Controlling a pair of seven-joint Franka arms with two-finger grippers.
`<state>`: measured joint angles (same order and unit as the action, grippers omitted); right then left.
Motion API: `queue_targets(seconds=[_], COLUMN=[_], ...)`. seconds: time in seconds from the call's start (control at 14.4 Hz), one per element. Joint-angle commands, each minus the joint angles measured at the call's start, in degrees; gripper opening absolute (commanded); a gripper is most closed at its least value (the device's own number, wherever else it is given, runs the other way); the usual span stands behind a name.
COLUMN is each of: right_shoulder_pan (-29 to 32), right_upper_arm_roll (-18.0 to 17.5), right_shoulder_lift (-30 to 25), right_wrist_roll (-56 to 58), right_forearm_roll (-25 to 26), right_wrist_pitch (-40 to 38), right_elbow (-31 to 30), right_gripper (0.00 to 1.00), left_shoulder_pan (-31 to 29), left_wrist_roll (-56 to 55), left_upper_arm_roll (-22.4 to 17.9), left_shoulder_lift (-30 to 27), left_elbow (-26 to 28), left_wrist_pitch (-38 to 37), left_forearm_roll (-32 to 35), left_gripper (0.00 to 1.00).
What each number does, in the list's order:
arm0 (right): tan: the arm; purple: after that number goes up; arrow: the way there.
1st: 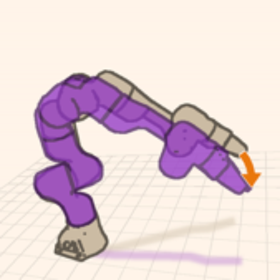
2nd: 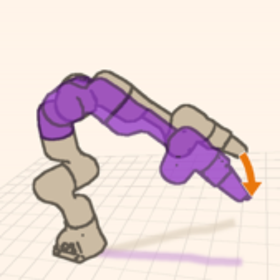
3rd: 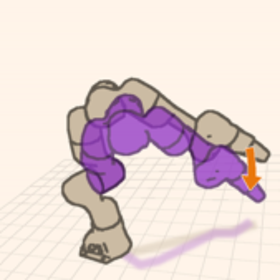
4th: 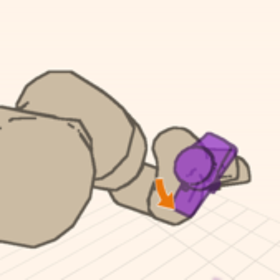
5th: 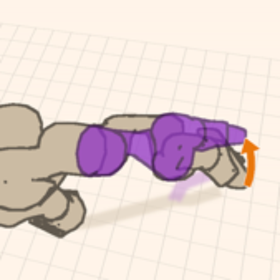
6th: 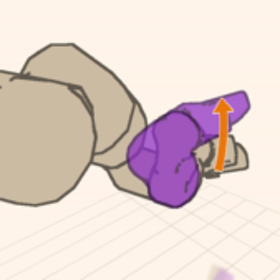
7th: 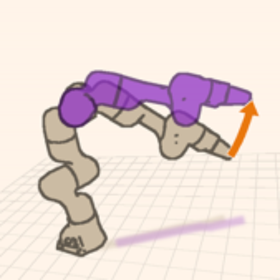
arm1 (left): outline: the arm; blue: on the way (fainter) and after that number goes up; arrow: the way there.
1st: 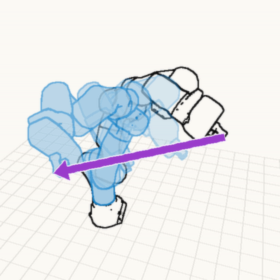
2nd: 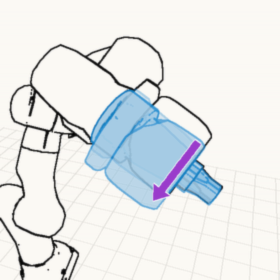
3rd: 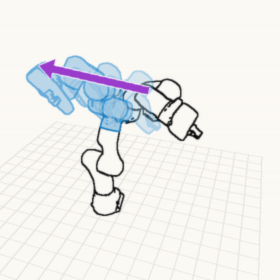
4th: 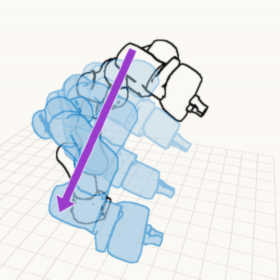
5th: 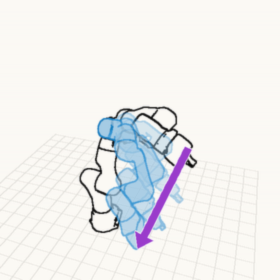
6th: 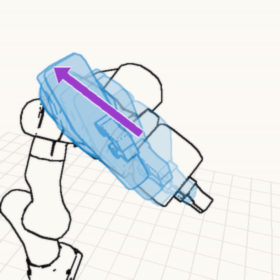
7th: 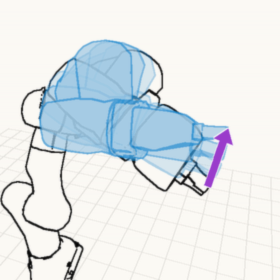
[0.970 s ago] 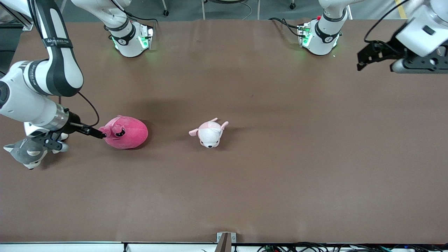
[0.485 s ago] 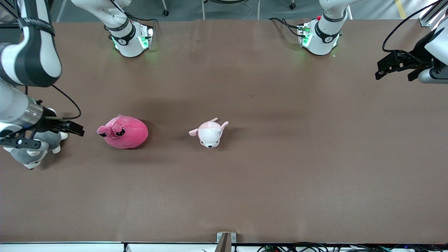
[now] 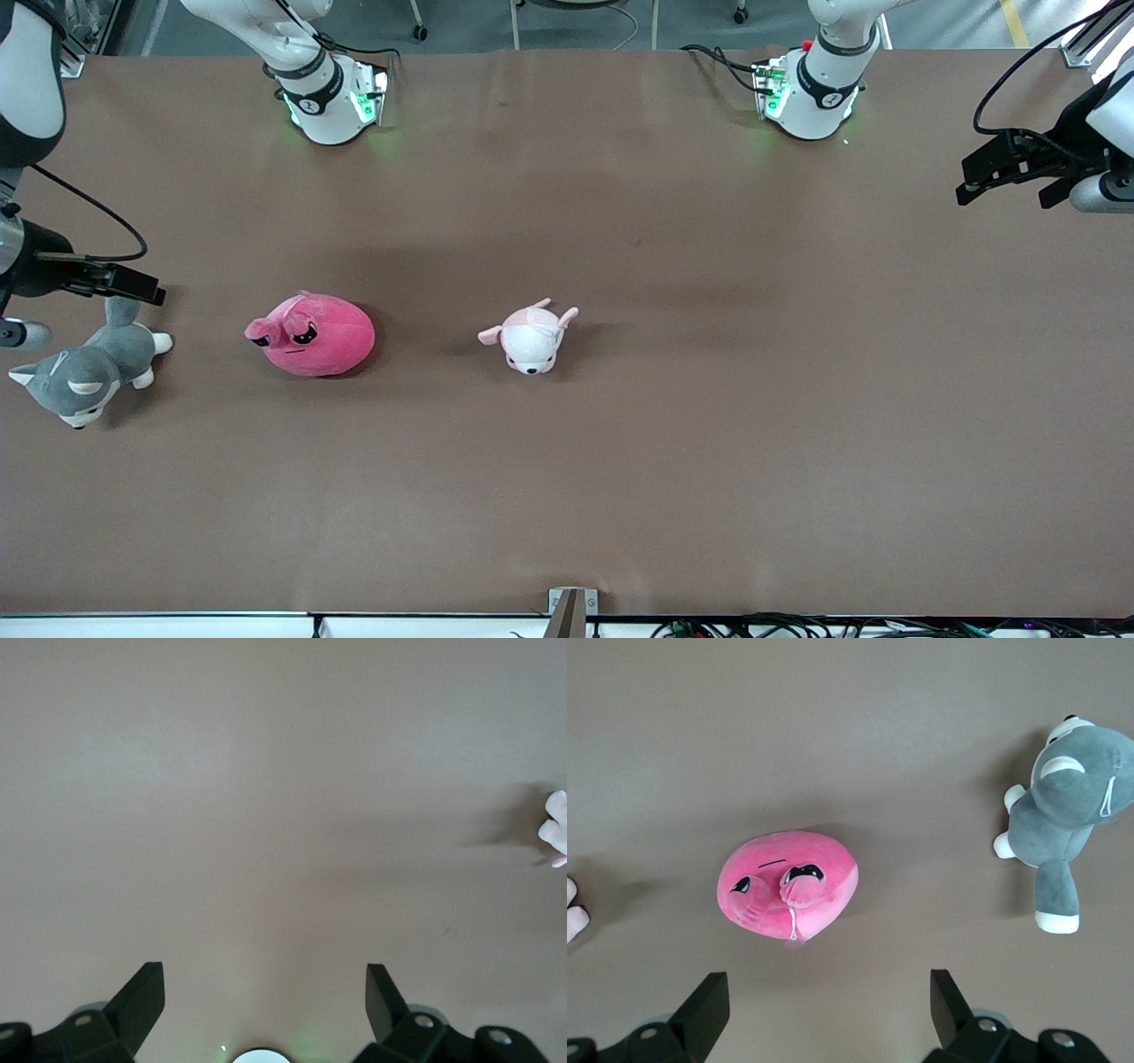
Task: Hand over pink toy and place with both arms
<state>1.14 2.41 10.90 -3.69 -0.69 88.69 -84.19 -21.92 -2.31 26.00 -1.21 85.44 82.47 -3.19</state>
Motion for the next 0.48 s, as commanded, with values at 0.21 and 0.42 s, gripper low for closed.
queue_targets(seconds=[0.21,0.42], right_shoulder_pan=[1.3,0.7], right_upper_arm_roll=[-1.0,-1.2], right_shoulder_lift=[1.8,1.7], right_wrist_roll=[2.3,2.2], right_forearm_roll=[1.0,0.3], right_wrist_pitch=[-0.3,-1.8], right_elbow=[1.7,1.1], right_gripper=[1.0,1.0], left_shoulder_pan=[-1.3,-1.6], left_wrist_roll=[0.7,0.7], left_upper_arm_roll=[0.5,0.4], left_shoulder_lift=[3.0,3.2], left_elbow=[-1.7,-1.7], left_wrist_pitch=[0.1,0.2], left_forearm_roll=[1.2,1.2], left_gripper=[1.0,1.0])
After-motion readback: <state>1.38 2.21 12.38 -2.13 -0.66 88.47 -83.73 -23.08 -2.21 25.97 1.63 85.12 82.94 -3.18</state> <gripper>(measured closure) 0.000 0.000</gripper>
